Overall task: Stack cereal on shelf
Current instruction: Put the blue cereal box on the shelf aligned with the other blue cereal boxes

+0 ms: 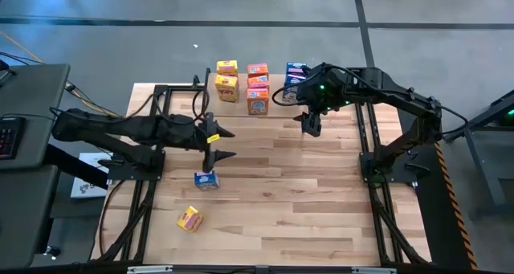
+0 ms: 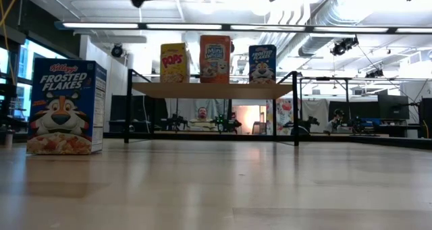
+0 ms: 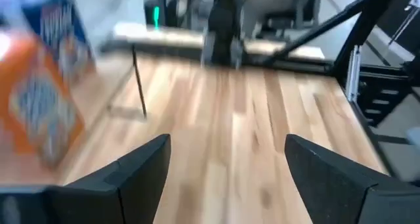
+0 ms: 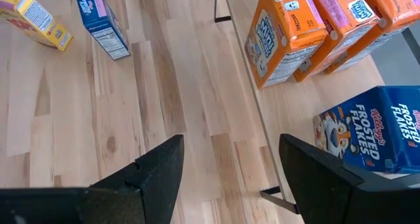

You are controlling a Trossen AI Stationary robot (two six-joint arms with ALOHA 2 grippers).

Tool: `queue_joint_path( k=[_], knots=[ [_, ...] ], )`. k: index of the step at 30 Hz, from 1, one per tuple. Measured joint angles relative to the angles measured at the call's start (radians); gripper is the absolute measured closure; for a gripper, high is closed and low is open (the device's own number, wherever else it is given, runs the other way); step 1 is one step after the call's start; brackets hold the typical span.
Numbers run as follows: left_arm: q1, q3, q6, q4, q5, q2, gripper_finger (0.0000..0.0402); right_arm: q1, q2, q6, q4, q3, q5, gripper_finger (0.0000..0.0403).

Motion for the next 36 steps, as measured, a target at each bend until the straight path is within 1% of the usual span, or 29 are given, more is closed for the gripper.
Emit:
queue_joint_path(
  k=[2, 5, 7, 10, 13, 16, 22, 26, 31, 36],
  knots=[
    [-0.012, 0.052, -0.076, -0.122, 0.001, -0.004, 0.011, 0.0, 0.0, 0.0, 0.001, 0.0, 0.0, 0.0159],
    [-0.045, 0.108, -0.102, -0.289, 0.021, -0.004, 0.011, 0.0, 0.0, 0.0, 0.004, 0.0, 0.0, 0.0159],
    [-0.072, 0.125, -0.171, -0.344, 0.021, -0.003, 0.011, 0.0, 0.0, 0.0, 0.004, 0.0, 0.0, 0.0159],
    [-0.113, 0.127, -0.27, -0.401, 0.019, -0.003, 0.011, 0.0, 0.0, 0.002, 0.004, 0.0, 0.0, 0.0159],
    [-0.151, 0.127, -0.318, -0.452, 0.018, 0.003, 0.011, 0.0, 0.0, 0.007, 0.004, 0.0, 0.0, 0.0159],
    [-0.189, 0.126, -0.326, -0.498, 0.019, 0.016, 0.011, 0.0, 0.0, 0.007, 0.004, 0.0, 0.0, 0.0159],
    [-0.261, 0.126, -0.291, -0.508, 0.02, 0.041, 0.011, 0.0, 0.0, 0.009, 0.004, 0.0, 0.0, 0.0159],
    [-0.275, 0.126, -0.361, -0.579, 0.004, 0.052, 0.011, 0.0, 0.0, 0.035, 0.004, 0.0, 0.0, 0.0159],
    [-0.277, 0.126, -0.473, -0.732, -0.09, 0.073, 0.011, 0.0, 0.0, 0.056, 0.003, 0.0, 0.0, 0.0159],
    [-0.277, 0.126, -0.484, -0.753, -0.094, 0.107, 0.011, 0.0, 0.0, 0.055, 0.003, 0.0, 0.0, 0.0159]
  ],
)
